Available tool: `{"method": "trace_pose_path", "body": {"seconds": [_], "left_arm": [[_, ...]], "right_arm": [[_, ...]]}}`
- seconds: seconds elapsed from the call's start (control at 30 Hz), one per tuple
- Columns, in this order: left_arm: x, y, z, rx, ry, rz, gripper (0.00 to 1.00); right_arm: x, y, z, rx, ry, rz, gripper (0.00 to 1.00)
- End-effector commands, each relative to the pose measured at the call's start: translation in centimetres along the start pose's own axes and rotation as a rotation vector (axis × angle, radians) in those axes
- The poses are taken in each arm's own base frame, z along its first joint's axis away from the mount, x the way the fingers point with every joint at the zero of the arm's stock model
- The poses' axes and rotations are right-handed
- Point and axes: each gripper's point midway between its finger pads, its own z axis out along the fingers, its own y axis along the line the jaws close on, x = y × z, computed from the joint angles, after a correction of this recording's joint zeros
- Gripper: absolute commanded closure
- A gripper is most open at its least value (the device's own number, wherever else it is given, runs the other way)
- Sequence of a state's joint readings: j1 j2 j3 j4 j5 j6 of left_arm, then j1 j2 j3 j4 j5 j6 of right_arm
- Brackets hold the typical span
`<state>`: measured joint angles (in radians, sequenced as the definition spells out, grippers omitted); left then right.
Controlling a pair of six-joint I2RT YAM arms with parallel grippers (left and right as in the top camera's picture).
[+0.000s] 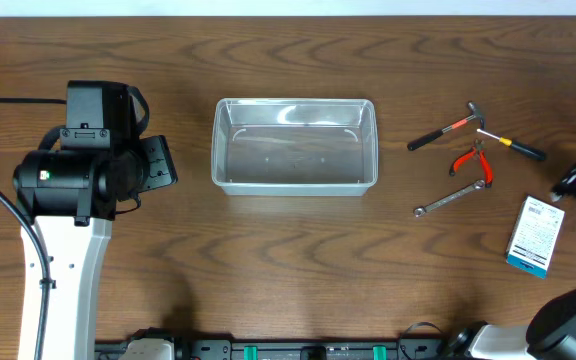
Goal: Pack container
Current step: 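Retract the left arm and move the right gripper to the boxed package, then grasp the white-and-teal boxed package with the right gripper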
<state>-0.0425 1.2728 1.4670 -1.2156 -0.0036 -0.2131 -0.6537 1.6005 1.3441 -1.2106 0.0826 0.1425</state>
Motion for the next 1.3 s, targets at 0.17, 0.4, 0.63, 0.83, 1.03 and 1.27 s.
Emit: {"method": "trace_pose_path", "body": {"seconds": [0.17, 0.4, 0.63, 0.83, 1.03, 1.27], "left_arm": [[0.0, -0.1, -0.1, 0.002, -0.002, 0.001, 0.39], [0.0, -0.1, -0.1, 0.002, -0.002, 0.001, 0.39], [0.0, -0.1, -0.1, 0.002, -0.002, 0.001, 0.39], [0.0, -0.1, -0.1, 0.002, -0.002, 0.001, 0.39], [0.0, -0.1, -0.1, 0.001, -0.002, 0.001, 0.39], [-0.1, -0.1, -0.1, 0.001, -0.003, 0.001, 0.39]], "right_arm": [[2.5, 1.4, 6.8, -0.075, 0.069, -0.16, 0.01], [2.1, 1.2, 9.1, -0.05, 0.044, -0.162, 0.01], [1.7, 1.4, 11.0, -0.048, 0.064, -0.163, 0.01], [2.1, 1.4, 13.2, -0.042, 0.112, -0.166, 0.01], [2.2, 1.5, 14.6, -0.041, 0.136, -0.158, 0.01], [2.0, 1.6, 14.7, -0.038, 0.129, -0.108, 0.15]]}}
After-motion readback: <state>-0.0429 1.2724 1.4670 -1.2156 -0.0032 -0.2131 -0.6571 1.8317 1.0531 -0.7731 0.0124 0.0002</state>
